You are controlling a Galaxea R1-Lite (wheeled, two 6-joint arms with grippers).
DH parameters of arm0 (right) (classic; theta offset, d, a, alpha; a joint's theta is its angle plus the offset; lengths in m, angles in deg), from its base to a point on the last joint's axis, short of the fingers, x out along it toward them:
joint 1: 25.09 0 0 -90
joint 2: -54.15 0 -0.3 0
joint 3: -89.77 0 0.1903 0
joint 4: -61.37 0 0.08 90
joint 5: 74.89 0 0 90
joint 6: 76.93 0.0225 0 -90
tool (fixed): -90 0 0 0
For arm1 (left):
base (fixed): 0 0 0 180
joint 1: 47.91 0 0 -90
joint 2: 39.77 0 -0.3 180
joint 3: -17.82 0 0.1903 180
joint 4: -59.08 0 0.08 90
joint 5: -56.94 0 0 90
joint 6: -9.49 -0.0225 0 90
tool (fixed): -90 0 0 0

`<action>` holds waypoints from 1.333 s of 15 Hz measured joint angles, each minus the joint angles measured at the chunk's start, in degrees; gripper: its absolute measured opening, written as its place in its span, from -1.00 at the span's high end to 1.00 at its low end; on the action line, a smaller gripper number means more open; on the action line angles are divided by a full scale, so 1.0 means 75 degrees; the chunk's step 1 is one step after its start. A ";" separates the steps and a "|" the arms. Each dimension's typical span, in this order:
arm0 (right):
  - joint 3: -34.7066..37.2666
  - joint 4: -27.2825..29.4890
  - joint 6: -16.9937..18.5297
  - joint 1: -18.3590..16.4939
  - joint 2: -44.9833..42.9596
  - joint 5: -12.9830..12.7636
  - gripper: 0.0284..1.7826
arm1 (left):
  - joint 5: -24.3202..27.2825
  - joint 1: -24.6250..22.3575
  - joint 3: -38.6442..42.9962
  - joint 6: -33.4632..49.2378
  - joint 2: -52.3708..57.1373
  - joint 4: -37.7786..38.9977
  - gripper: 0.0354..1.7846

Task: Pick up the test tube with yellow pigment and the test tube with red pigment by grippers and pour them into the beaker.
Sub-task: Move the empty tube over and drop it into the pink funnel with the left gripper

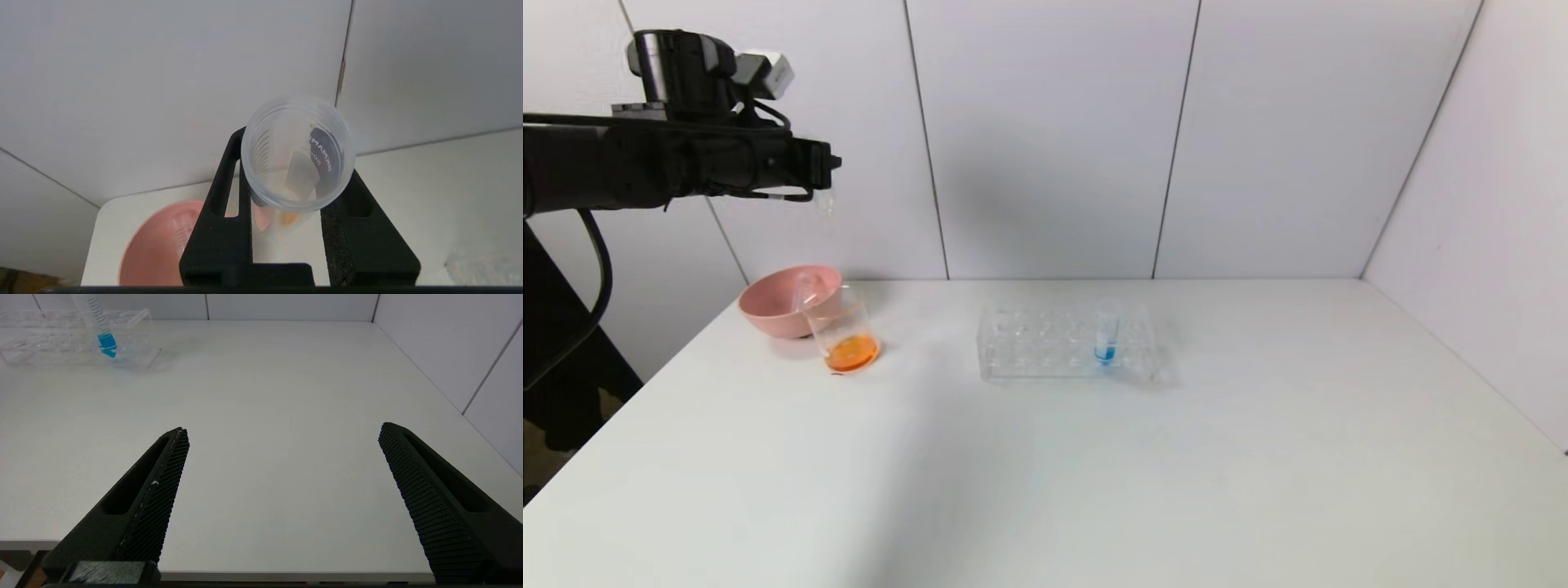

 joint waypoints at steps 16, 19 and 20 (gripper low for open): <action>0.0000 0.0000 -0.0003 0.0003 0.0000 0.0003 -0.91 | -0.0440 -0.0297 0.0965 0.0585 -0.0023 0.1300 0.48; 0.0000 0.0000 0.0000 0.0003 0.0000 0.0003 -0.91 | -0.0437 -0.0650 0.1191 0.0717 -0.0158 0.1760 0.48; 0.0000 0.0000 0.0000 -0.0003 0.0000 0.0003 -0.91 | -0.0434 -0.0775 0.1305 0.0814 -0.0228 0.1978 0.48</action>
